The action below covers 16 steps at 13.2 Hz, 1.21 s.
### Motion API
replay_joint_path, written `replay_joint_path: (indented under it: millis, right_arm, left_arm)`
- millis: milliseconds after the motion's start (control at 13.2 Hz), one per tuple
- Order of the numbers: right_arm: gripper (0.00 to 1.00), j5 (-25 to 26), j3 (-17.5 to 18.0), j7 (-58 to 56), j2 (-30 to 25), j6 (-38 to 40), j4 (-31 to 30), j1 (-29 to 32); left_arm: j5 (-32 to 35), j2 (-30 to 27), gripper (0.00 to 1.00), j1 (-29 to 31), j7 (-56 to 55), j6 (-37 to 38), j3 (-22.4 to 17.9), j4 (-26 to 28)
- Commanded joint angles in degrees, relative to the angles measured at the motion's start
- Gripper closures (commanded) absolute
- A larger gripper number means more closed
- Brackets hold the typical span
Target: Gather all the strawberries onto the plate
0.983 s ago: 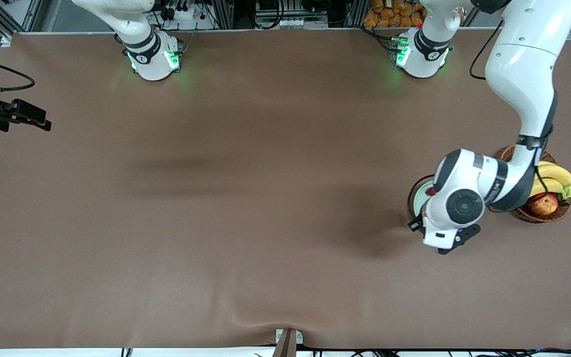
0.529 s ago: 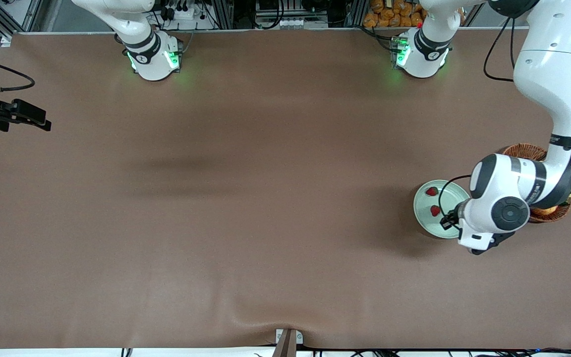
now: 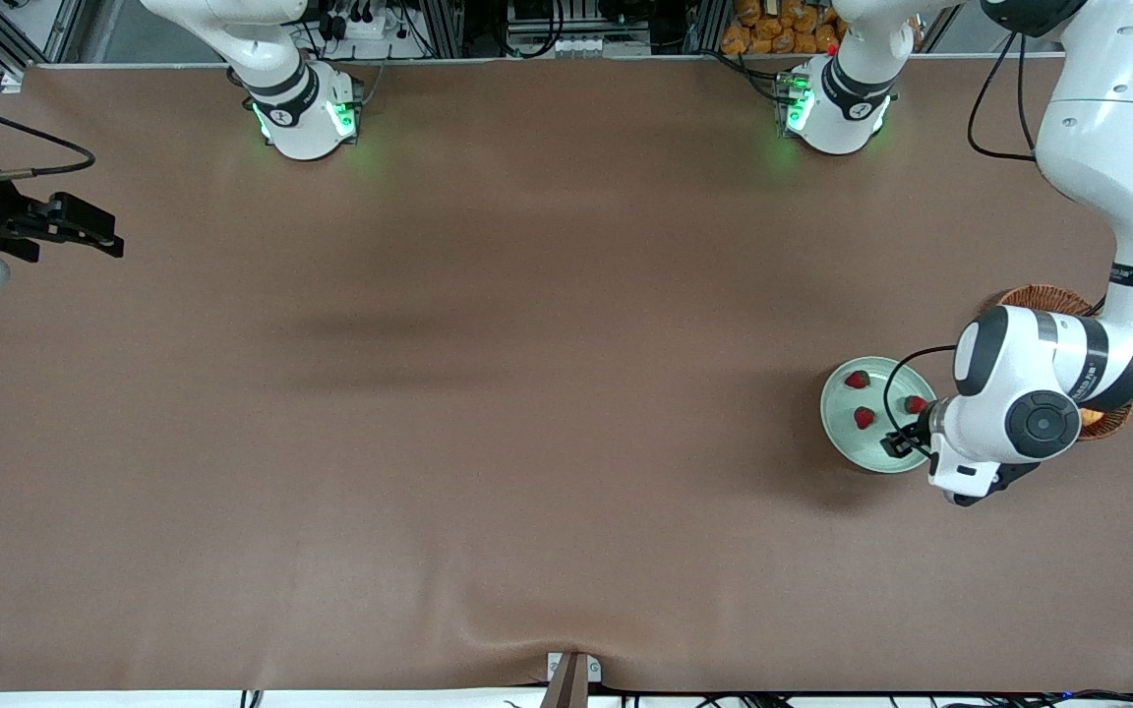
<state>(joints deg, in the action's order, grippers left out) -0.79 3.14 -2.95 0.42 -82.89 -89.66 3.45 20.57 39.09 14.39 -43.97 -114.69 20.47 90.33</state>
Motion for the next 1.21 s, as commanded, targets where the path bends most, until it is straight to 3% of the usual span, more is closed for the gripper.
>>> replay_joint_path:
  millis: [0, 151, 378, 454, 680, 983, 1134]
  right_arm:
    - [0.00, -0.4, -0.1, 0.0, -1.9, 0.9, -0.8, -1.2]
    - [0.00, -0.4, -0.1, 0.0, -1.9, 0.8, -0.8, -2.0]
    - [0.00, 0.0, -0.4, -3.7, -1.9, 0.1, -0.8, -1.9]
    - [0.00, 0.0, -0.6, -4.8, -1.8, -0.1, -0.9, -1.6]
    - [0.00, 0.0, -0.6, -5.1, -1.8, -0.1, -0.9, -1.6]
    - [0.00, 0.1, -0.7, -6.2, -1.7, -0.4, -0.9, -1.6]
    - [0.00, 0.1, -0.7, -6.2, -1.7, -0.4, -0.9, -1.6]
  left_arm:
    - [-2.7, -1.3, 0.00, -0.8, -0.3, 0.8, 1.3, -4.7]
    - [-2.1, -2.3, 0.00, -0.5, 0.3, 1.2, 2.9, -7.5]
    - [-2.5, -10.8, 0.00, -0.7, 9.0, 1.2, 3.8, -7.8]
    - [-2.8, -13.5, 0.00, 0.1, 11.9, 2.4, 5.9, -7.6]
    - [-5.7, -19.3, 0.00, 1.3, 13.0, 11.0, 7.6, -7.8]
    - [-10.2, -24.7, 0.00, 3.6, 15.5, 15.7, 7.4, -7.8]
    - [-14.7, -29.4, 0.00, -0.1, 21.8, 18.0, 2.0, -7.2]
